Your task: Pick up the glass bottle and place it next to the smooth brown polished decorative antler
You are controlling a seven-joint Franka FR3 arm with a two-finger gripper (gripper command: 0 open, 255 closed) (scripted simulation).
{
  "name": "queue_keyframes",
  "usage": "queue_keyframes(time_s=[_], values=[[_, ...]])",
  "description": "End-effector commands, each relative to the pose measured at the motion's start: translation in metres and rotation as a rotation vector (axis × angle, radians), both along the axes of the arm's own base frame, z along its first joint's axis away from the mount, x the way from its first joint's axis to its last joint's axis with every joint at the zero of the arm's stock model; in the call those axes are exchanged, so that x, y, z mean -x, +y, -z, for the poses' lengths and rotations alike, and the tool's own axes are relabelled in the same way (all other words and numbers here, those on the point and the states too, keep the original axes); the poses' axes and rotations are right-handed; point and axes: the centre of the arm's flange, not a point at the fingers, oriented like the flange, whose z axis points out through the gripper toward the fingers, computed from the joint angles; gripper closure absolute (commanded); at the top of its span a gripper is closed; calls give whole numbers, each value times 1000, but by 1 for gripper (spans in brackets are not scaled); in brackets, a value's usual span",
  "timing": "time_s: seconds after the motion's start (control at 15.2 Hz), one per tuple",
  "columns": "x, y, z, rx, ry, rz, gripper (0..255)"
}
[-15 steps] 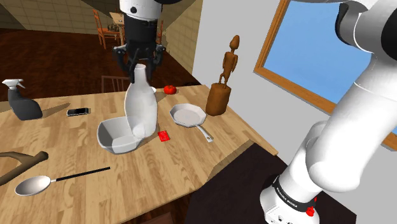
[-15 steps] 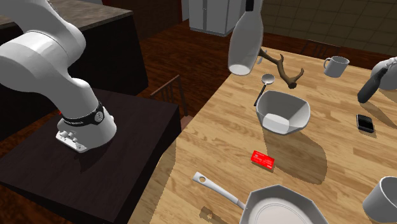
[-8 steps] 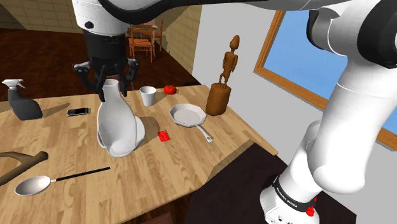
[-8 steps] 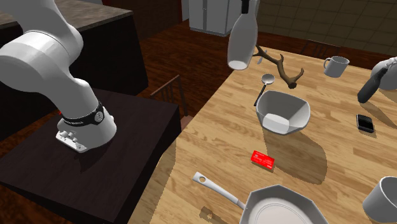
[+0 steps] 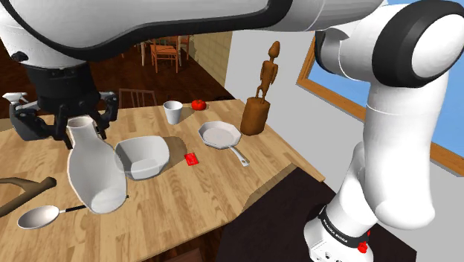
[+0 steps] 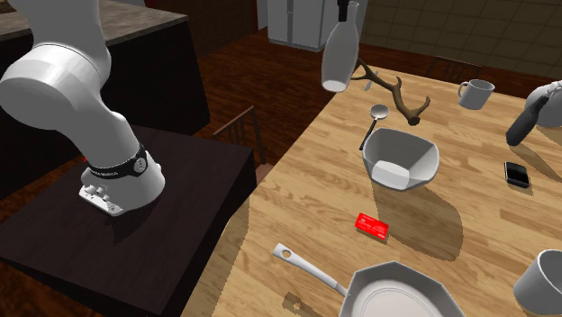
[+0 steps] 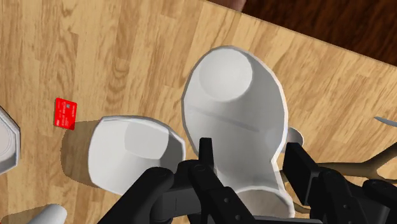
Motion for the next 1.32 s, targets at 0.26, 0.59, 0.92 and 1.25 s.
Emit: queue_keyframes(time_s=[0.26,0.59,0.92,1.25], values=[[9,58,23,0,-1,2,255],[9,58,50,0,-1,2,255],[9,58,76,0,-1,2,255],[9,58,103,0,-1,2,255]])
